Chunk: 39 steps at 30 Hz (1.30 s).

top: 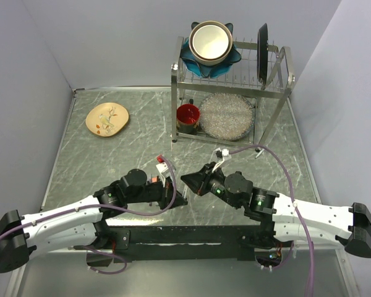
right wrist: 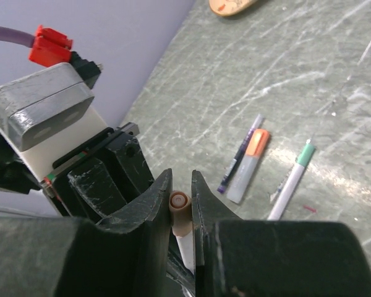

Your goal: Insert the pens into the pen caps

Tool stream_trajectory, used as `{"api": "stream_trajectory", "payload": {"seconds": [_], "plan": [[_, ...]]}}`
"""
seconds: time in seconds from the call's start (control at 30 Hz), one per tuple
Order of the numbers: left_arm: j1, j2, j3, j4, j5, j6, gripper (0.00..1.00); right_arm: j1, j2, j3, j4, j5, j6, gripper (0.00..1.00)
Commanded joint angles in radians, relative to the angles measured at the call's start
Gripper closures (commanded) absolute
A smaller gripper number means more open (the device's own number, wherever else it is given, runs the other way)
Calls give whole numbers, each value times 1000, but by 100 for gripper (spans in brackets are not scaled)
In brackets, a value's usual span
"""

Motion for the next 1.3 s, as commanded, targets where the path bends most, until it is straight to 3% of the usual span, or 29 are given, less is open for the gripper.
{"api": "stream_trajectory", "payload": {"seconds": [0.0, 0.23, 0.5, 0.73, 0.93, 1.1, 1.27], "plan": [[109, -15, 120, 242, -97, -6, 99, 97, 28, -54, -20, -271, 80, 100], [199, -31, 71, 290, -28, -40, 99, 140, 91, -17, -67, -265, 30, 100], [310, -61, 51, 312, 86, -58, 99, 150, 102, -74, 59, -400, -6, 100], [345, -75, 68, 275, 98, -43, 99, 180, 173, -68, 48, -476, -53, 100], [345, -90, 134, 152, 45, 26, 99, 197, 177, -68, -23, -525, -56, 100], [351, -93, 137, 177, 55, 20, 99, 208, 187, -46, -93, -579, -122, 100], [351, -99, 122, 206, 62, 6, 99, 208, 180, -79, -29, -645, -142, 100]]}}
